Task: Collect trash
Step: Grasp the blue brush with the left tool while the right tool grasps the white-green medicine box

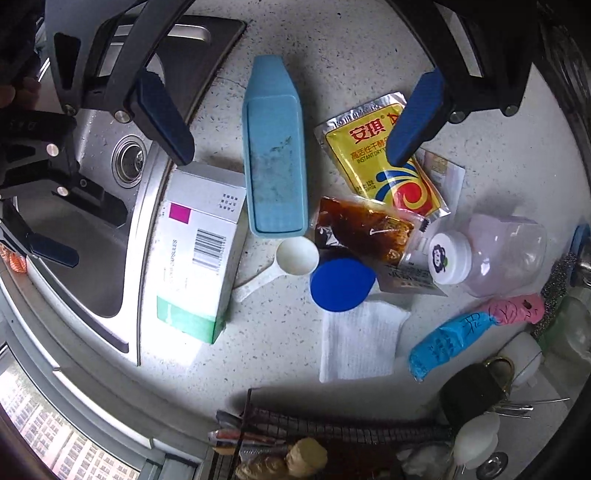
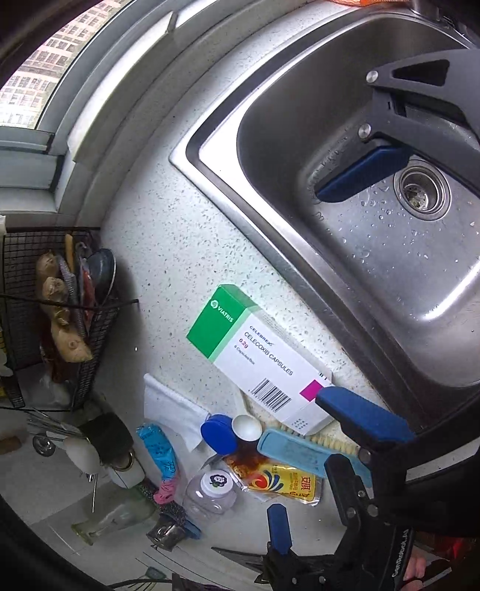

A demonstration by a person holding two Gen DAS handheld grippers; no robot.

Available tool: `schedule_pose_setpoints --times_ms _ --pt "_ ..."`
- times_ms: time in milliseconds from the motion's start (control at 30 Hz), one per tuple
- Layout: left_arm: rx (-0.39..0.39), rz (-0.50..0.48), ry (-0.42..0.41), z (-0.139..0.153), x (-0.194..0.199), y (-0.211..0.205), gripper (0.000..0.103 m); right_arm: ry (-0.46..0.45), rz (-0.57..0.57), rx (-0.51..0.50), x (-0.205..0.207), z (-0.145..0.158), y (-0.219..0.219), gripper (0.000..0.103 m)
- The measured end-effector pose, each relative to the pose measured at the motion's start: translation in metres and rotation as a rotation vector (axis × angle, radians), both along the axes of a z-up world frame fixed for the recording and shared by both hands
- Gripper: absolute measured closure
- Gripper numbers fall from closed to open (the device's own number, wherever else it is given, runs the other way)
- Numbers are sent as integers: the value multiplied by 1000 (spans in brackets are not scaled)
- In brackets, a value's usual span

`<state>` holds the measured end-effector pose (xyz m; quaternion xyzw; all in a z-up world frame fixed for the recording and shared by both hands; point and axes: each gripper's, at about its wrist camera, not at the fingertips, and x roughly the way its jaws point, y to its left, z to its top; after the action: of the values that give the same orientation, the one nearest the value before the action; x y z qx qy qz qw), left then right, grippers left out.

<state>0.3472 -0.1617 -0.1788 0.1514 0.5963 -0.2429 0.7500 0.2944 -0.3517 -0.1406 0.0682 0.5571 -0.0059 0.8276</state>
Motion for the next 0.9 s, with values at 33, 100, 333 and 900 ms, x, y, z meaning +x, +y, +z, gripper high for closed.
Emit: schedule_pose_setpoints --times_ms 33,100,333,900 --pt "9 1 6 -4 1 0 0 8 0 1 0 -2 0 3" --pt "19 0 13 -11 4 -1 0 19 -1 9 0 -5 0 3" --pt "45 -18 29 -29 8 -8 21 38 -19 33 5 -11 -6 3" --pt "-42 106 -5 13 8 37 68 96 -83 121 48 -5 17 3"
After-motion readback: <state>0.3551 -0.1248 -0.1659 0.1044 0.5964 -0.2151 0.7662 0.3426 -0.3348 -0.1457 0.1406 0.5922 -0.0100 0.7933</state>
